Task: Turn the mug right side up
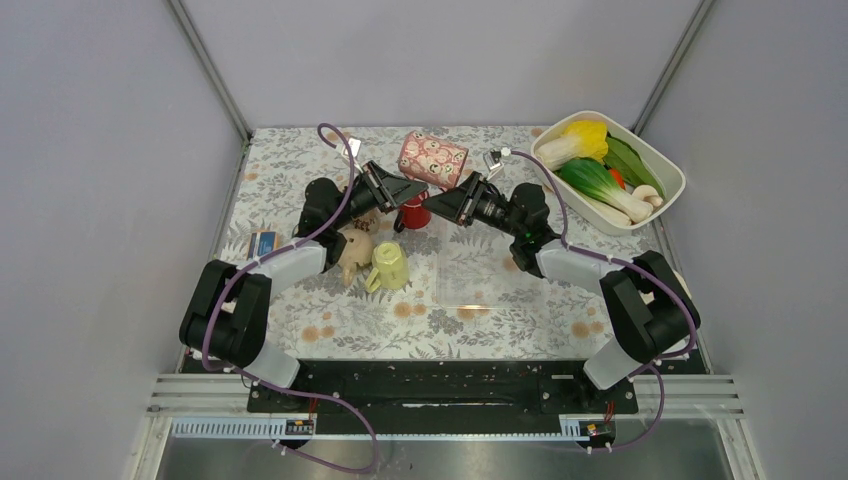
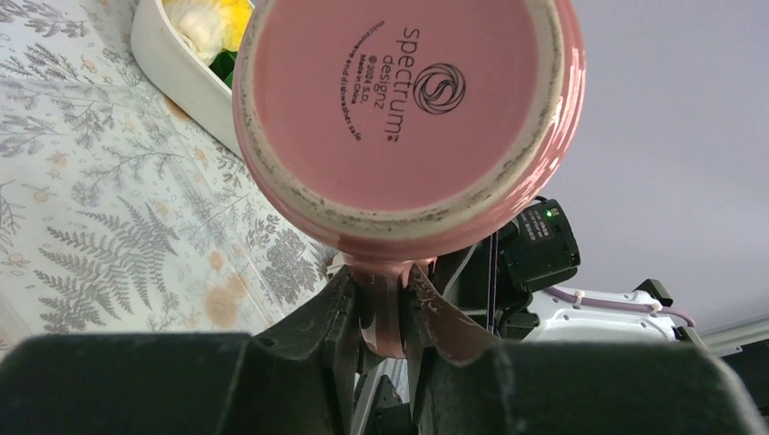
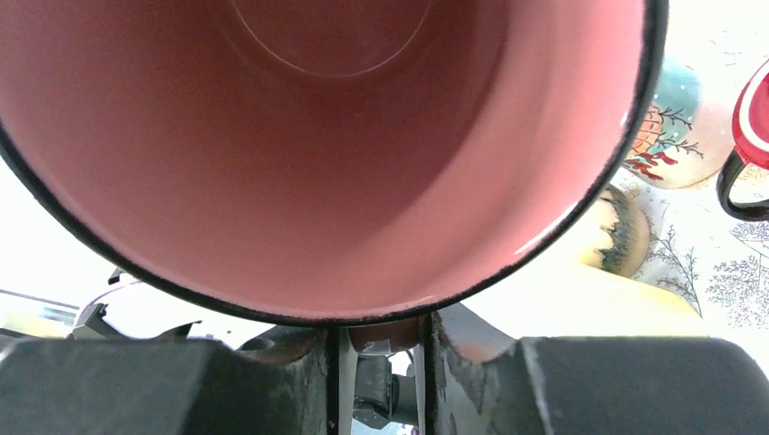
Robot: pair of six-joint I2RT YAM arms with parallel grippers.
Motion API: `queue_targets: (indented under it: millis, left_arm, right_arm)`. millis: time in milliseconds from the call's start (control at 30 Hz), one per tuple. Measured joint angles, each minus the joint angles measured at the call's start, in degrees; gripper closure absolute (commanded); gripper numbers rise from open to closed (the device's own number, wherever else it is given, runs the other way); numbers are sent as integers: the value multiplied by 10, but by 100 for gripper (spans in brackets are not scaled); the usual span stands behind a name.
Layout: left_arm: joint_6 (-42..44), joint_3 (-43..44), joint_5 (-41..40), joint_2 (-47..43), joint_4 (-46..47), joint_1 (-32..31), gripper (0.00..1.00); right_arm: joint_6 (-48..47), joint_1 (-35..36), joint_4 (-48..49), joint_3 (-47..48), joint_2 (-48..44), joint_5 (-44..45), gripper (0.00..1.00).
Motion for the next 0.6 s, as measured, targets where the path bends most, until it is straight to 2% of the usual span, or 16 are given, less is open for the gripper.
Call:
queue_targets:
  millis: [67, 233, 433, 533, 600]
  left_arm:
    - [3, 0, -1, 0, -1, 0, 100]
    - [5, 0, -1, 0, -1, -2, 100]
    - [15, 0, 4, 0, 2, -6, 48]
    - [26, 0, 19, 0, 11, -9, 28]
    - [28, 0, 28, -1, 23, -11, 22]
  right_arm:
    - [0, -1, -3, 0, 0, -1, 99]
    - [-1, -4, -3, 0, -1, -7, 100]
    - [-18, -15, -16, 4, -7, -32, 100]
    - [-21, -26, -41, 11, -19, -33, 100]
    - [-26, -35, -55, 12, -23, -31, 100]
